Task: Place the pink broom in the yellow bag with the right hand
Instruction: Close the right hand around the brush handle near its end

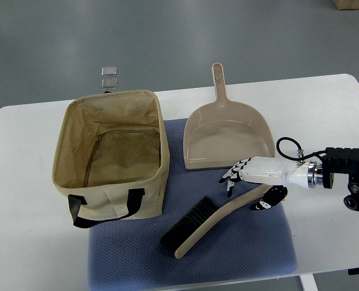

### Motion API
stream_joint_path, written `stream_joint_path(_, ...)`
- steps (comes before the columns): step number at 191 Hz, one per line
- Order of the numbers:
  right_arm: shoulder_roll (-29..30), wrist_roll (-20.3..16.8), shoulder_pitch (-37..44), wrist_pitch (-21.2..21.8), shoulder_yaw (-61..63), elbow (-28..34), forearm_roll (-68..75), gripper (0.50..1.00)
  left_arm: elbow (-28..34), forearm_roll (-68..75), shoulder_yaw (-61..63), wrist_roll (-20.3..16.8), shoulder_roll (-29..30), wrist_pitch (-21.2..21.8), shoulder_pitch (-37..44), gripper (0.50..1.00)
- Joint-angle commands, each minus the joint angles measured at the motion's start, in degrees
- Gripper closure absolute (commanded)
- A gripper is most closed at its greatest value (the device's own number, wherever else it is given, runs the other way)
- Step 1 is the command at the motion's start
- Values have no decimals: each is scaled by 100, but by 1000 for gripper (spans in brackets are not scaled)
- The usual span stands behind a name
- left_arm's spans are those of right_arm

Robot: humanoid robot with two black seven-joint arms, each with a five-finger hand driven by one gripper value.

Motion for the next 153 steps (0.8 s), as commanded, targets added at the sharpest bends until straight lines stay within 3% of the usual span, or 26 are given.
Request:
stream_joint_path(1, 54, -25, -5, 7, 0, -4, -228, 656, 0, 0, 0, 0, 0, 1, 0, 500)
stream_joint_path(76, 89, -192, 4, -20, 17, -74, -659, 656, -8, 0, 0, 0, 0, 1, 0, 500)
stream_joint_path(102, 80, -192, 12, 7, 17, -118, -659, 699, 0, 0, 0, 0, 0, 1, 0, 500)
stream_joint_path(153, 62, -139, 127, 24, 17, -109, -624, 701, 0, 0, 0, 0, 0, 1, 0, 500)
